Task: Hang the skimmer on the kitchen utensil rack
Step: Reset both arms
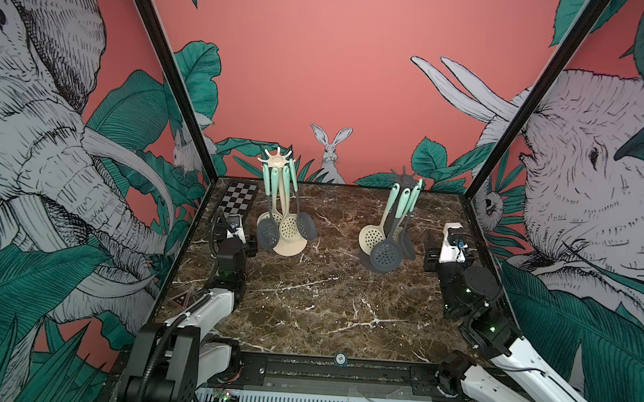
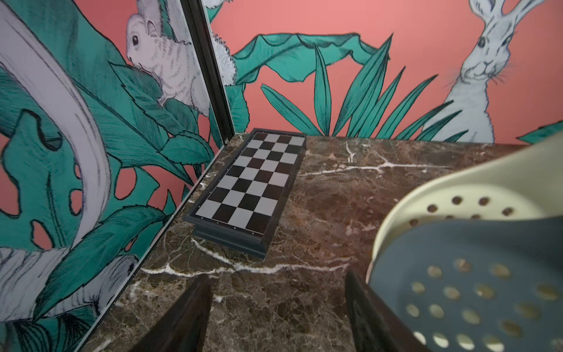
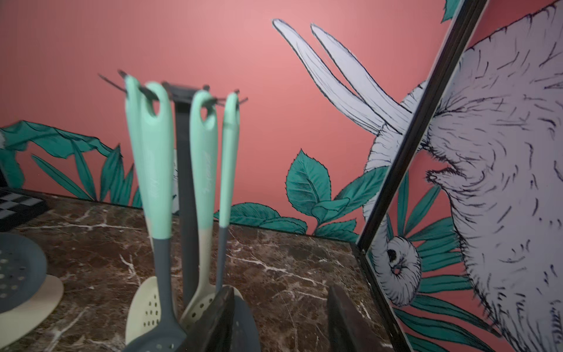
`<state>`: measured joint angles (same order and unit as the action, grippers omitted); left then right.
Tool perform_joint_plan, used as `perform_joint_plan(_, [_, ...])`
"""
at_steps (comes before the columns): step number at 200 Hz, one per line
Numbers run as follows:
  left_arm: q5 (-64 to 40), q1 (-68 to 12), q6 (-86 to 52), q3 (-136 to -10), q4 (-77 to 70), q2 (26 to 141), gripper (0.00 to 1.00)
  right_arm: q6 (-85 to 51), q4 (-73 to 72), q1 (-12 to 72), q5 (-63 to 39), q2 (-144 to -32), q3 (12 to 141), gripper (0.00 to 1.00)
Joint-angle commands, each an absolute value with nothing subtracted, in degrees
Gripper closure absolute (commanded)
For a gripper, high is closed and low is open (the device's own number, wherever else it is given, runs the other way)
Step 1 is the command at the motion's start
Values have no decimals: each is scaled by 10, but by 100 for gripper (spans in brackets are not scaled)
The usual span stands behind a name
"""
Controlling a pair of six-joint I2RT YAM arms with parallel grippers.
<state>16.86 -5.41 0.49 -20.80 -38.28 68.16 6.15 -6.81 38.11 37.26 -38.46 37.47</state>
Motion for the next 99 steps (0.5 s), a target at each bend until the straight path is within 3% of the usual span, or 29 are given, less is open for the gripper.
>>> perform_joint_plan(1, [157,-50,40,-198,-438,719,27,27,-97,354,418,-388,352,52])
perform_joint_plan(99, [120,-43,50,-224,-497,859,21,-55,-143,251,368,-501,281,52])
